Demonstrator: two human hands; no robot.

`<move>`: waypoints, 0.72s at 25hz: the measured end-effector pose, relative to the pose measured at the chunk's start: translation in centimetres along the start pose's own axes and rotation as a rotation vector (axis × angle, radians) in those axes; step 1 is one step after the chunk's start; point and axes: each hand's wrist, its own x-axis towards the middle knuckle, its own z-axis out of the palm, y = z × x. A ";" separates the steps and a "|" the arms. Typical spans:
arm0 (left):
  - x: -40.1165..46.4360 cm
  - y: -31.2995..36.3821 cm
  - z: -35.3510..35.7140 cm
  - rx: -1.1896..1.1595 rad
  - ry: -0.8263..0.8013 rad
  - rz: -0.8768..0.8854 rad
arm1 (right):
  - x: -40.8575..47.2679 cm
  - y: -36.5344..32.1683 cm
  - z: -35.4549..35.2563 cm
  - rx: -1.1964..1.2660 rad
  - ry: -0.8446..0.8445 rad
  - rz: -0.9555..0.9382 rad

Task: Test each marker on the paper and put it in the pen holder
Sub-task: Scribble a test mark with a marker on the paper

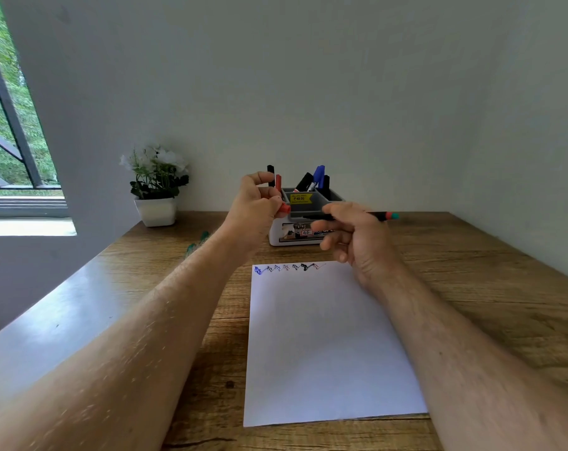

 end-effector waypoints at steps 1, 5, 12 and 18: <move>0.0 0.0 0.1 -0.009 0.011 -0.015 | -0.1 0.0 0.1 0.042 -0.006 0.016; 0.2 0.1 0.1 -0.077 0.080 -0.095 | -0.2 -0.3 0.3 0.168 0.013 0.064; 0.4 0.0 0.2 -0.132 0.072 -0.137 | 0.1 -0.1 0.4 0.147 -0.040 0.076; 0.2 -0.3 0.3 -0.102 -0.027 -0.136 | 0.2 0.2 0.4 0.115 -0.058 0.079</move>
